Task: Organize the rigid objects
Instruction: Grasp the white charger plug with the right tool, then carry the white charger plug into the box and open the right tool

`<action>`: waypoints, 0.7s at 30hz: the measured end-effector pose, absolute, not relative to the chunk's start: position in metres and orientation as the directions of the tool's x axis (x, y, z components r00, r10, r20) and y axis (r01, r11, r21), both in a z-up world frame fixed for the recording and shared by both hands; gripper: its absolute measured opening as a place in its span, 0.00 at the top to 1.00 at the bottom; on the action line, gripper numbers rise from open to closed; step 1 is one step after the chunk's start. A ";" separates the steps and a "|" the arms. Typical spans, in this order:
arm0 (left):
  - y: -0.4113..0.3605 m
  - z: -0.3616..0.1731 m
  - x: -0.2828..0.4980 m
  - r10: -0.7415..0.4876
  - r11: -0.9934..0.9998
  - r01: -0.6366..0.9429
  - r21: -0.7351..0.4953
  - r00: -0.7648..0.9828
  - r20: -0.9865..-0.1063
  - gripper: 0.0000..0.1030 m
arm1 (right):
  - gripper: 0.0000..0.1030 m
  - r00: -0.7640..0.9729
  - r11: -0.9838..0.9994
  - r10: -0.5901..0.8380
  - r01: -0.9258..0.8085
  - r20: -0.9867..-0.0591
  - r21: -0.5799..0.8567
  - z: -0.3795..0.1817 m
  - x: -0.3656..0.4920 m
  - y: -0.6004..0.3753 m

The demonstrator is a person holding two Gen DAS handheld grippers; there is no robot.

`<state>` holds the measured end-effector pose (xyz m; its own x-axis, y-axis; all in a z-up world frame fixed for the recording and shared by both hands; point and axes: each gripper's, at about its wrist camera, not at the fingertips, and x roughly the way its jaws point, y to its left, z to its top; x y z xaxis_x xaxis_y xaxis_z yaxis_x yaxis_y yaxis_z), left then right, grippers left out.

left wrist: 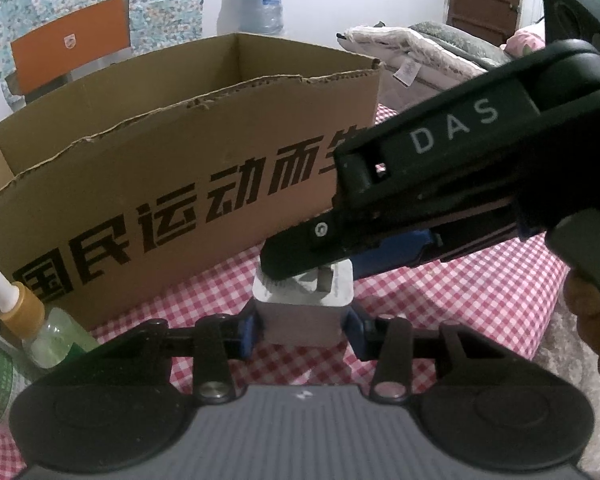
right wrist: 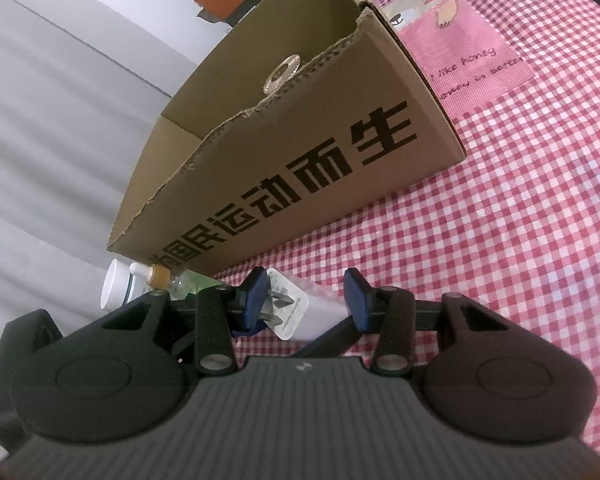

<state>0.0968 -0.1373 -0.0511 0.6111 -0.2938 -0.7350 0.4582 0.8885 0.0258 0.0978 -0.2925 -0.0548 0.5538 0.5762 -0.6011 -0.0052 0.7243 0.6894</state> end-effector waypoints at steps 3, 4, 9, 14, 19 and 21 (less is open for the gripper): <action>-0.136 -0.050 0.096 -0.297 0.887 0.460 0.022 0.608 -0.736 0.57 | 0.61 0.546 0.719 0.588 -0.016 -0.597 0.694 -0.055 0.098 -0.291; -0.135 -0.049 0.096 -0.298 0.888 0.459 0.020 0.608 -0.736 0.57 | 0.61 0.546 0.722 0.587 -0.020 -0.597 0.692 -0.054 0.098 -0.290; -0.131 -0.041 0.091 -0.307 0.891 0.455 0.010 0.618 -0.724 0.57 | 0.62 0.551 0.725 0.587 -0.032 -0.593 0.688 -0.050 0.096 -0.286; -0.128 -0.021 0.083 -0.317 0.888 0.458 0.021 0.646 -0.695 0.57 | 0.62 0.577 0.723 0.591 -0.069 -0.564 0.687 -0.034 0.088 -0.287; -0.128 0.011 0.077 -0.332 0.887 0.460 0.038 0.692 -0.641 0.57 | 0.62 0.611 0.720 0.602 -0.138 -0.514 0.680 -0.004 0.082 -0.288; -0.127 0.027 0.077 -0.331 0.889 0.454 0.054 0.719 -0.611 0.57 | 0.62 0.627 0.721 0.608 -0.179 -0.487 0.670 0.013 0.082 -0.289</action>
<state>0.0770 -0.1272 0.0273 0.7193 -0.3306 -0.6110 0.4541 0.8893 0.0536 0.0825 -0.2888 0.0126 0.6267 0.6083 -0.4870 -0.1789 0.7206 0.6699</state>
